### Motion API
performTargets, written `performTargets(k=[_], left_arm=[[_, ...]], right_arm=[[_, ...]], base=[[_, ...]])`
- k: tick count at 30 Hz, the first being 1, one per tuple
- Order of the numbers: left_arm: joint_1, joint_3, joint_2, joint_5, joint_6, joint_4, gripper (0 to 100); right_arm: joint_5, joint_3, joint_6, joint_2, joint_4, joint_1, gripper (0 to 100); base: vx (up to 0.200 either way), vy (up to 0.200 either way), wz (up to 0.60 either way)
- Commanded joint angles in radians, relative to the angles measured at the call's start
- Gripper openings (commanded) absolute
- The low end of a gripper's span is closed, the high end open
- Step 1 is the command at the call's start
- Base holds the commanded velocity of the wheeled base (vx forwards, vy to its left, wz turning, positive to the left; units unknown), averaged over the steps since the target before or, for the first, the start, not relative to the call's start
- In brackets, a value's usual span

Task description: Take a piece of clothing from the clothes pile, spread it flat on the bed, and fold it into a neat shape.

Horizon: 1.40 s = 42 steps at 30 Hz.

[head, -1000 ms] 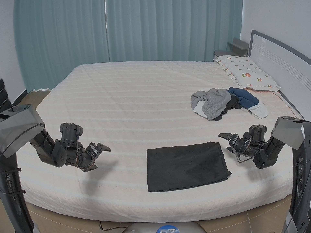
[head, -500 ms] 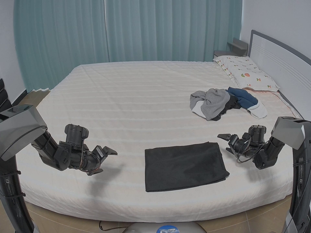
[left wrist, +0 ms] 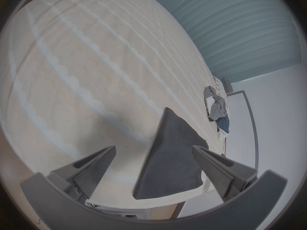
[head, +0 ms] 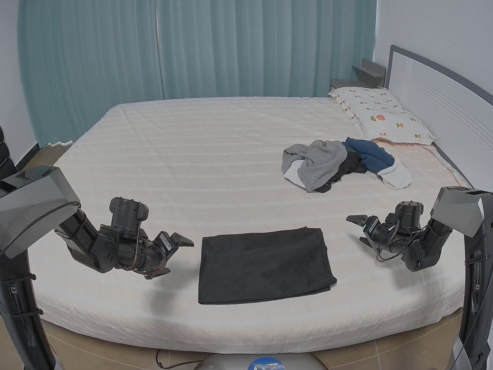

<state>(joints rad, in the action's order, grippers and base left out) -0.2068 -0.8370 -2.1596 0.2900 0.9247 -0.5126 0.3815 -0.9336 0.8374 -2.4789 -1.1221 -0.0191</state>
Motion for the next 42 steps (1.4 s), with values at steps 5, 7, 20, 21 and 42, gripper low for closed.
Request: performTargets(k=[5,7,20,21,42], left_arm=[[-0.037,-0.004,-0.011,-0.037,-0.029,-0.003,100],[-0.056,0.012,-0.042,-0.041,-0.112,-0.037,100],[-0.166,0.059,-0.161,-0.057,-0.256,-0.307,100],[-0.172,0.056,-0.167,-0.057,-0.257,-0.307,100],[-0.158,0.056,-0.181,-0.107,-0.27,-0.356,100]], right_arm=[[0.005,0.047,0.003,0.0,-0.041,-0.015,100],[0.016,0.059,0.003,0.0,-0.044,-0.024,100],[0.023,0.059,0.003,-0.006,-0.044,-0.027,100],[0.03,0.061,0.003,-0.006,-0.044,-0.027,100],[0.03,0.061,0.003,-0.011,-0.044,-0.028,100]], base=[[0.0,0.0,0.0],[0.0,0.0,0.0],[0.0,0.0,0.0],[0.0,0.0,0.0],[0.0,0.0,0.0]])
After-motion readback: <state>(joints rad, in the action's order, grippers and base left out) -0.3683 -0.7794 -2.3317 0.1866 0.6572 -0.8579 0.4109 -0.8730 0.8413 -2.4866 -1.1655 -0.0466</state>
